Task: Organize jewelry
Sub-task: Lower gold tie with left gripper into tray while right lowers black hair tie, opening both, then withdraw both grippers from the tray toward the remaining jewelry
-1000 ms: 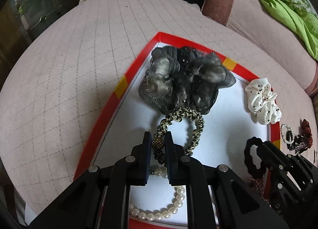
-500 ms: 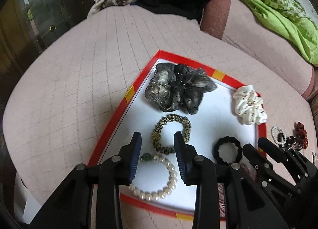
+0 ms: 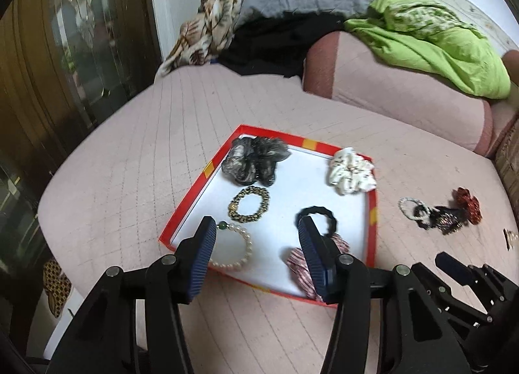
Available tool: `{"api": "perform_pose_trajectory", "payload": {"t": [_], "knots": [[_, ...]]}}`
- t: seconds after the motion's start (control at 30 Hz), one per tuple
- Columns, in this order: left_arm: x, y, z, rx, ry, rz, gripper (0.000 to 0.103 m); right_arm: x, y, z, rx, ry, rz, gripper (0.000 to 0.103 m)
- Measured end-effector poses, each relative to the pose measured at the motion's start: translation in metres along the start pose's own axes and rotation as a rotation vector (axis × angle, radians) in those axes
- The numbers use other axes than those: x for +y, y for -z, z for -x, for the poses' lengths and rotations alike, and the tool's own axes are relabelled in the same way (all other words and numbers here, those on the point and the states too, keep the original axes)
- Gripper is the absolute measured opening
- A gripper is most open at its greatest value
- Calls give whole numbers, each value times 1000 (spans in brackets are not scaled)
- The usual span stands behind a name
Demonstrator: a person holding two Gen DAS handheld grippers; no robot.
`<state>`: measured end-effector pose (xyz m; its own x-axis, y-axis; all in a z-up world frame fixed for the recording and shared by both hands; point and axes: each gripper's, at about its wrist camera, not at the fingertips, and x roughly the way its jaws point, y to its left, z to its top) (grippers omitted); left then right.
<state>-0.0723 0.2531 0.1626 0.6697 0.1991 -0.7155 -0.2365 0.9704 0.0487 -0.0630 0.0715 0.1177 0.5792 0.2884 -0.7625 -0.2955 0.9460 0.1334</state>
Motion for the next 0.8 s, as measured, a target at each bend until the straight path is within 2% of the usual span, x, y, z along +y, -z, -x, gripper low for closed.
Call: {"api": "perform_pose_trajectory", "payload": {"t": [0.1,0.33,0.53,0.8], "knots": [[-14,7,17,-22,-1,-26,56,-12,14,14,-1,17,-35,45],[-33,21,40,-30,22,-61,56,-30,33,35,-9,44,-100,46],[-42,28,54,-35,37,-71,57,-34,40,54,-42,52,-117,53],[-49,35,64,-36,56,-80,57,-33,44,67,-63,67,-121,54]]}}
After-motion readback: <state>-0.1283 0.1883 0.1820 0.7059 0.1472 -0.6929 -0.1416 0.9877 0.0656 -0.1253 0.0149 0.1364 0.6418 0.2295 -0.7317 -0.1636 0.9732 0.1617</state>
